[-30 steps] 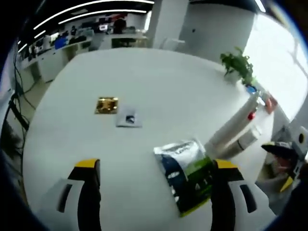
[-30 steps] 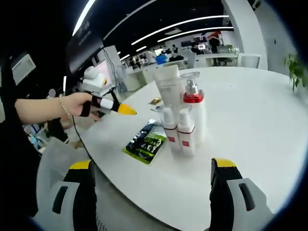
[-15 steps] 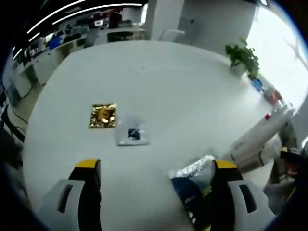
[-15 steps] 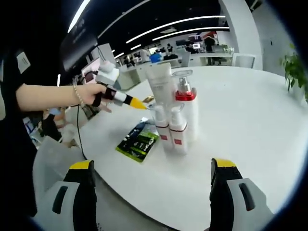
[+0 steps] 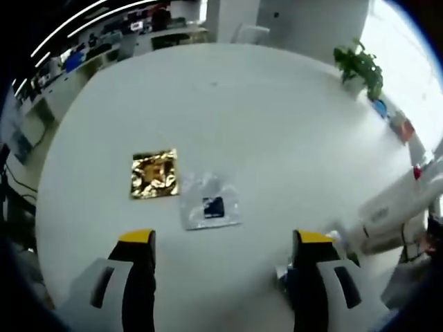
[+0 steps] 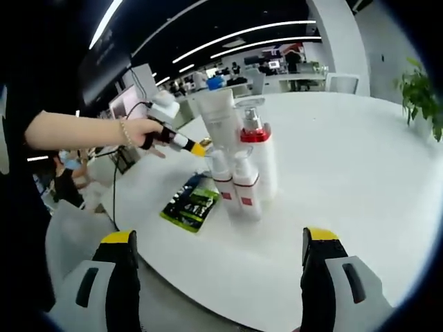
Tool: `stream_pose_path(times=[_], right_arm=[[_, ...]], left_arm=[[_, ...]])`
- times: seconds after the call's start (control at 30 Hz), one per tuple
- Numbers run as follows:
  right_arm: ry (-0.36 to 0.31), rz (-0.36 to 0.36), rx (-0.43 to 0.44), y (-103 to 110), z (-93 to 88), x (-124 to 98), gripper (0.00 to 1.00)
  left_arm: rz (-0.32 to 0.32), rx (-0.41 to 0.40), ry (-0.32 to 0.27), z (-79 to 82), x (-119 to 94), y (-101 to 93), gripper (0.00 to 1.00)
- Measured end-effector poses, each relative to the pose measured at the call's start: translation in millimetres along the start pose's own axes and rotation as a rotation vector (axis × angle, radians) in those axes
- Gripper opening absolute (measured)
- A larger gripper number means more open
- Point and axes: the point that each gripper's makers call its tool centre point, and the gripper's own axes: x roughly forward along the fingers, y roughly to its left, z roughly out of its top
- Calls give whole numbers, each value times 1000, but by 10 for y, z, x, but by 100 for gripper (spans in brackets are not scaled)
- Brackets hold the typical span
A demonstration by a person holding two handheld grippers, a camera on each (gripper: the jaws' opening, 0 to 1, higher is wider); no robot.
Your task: Arrange the skincare products in the storage area until every visible bottle or jar stands upright without overlapping.
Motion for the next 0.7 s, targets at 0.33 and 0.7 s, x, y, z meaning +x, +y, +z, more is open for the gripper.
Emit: stream_pose_path(times=[0.33,0.7], right_arm=[[11,-7,12,-30,-26,14,98],[14,-15,23,-59,-44,15,98]], left_arm=[[17,-32,27,62,162,84,63],[67,10,50,51,189,53,58]])
